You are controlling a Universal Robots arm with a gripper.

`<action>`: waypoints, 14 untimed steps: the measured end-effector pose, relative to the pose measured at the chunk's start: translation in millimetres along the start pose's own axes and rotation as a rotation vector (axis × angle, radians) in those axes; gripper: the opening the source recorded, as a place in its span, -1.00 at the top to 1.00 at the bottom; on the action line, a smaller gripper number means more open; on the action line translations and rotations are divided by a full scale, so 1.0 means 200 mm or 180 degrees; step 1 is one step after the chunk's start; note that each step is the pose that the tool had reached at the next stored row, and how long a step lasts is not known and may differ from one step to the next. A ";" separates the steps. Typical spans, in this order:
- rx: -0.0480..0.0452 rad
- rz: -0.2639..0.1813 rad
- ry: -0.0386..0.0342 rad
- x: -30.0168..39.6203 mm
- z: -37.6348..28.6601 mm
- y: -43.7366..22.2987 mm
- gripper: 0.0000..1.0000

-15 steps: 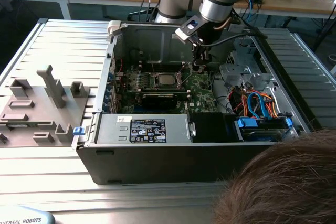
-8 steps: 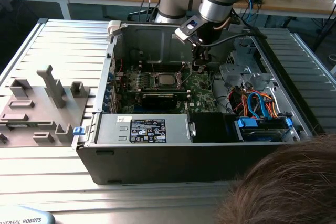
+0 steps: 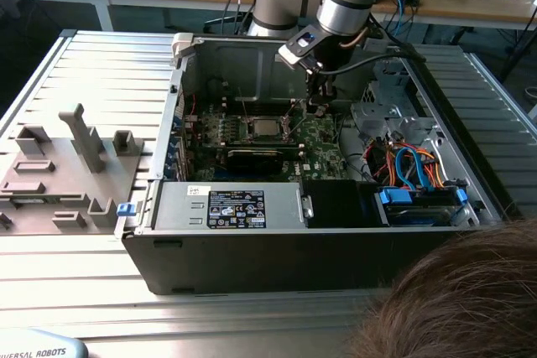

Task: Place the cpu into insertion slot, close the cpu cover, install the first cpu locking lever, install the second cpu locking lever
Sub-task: 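Close the cpu cover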

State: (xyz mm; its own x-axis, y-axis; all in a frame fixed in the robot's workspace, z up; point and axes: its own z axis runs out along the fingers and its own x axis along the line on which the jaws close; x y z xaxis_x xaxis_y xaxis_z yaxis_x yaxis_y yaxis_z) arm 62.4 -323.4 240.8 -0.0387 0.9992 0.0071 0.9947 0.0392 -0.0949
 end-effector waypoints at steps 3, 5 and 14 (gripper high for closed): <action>0.0000 0.0000 0.0000 0.000 0.000 -0.004 0.79; 0.0000 0.0000 0.0000 0.000 0.001 -0.006 0.79; 0.0000 0.0000 0.0000 0.001 0.003 -0.022 0.79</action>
State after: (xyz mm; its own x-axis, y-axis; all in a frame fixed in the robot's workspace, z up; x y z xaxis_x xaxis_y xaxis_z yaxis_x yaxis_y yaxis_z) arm 57.9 -323.4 240.6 -0.0387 0.9992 0.0070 0.9947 0.0392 -0.0950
